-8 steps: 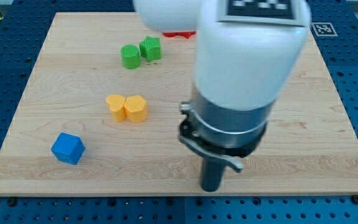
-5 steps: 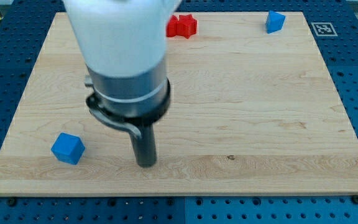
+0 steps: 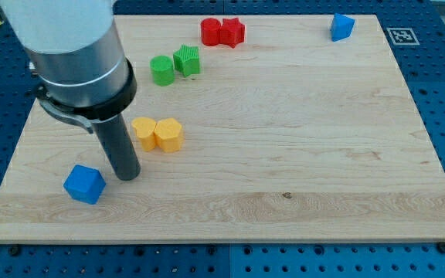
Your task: Push the blue cube to the bottom center
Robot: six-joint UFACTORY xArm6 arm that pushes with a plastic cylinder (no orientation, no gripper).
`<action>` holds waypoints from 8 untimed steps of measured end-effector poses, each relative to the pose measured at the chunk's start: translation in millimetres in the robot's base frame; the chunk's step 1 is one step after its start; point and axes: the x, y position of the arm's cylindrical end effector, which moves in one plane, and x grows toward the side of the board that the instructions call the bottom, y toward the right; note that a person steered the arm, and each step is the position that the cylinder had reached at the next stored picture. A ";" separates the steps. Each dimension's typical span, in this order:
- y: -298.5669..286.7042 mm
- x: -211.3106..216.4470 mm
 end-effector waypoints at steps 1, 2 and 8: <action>-22.6 -0.9; -63.7 -13.8; -76.2 36.0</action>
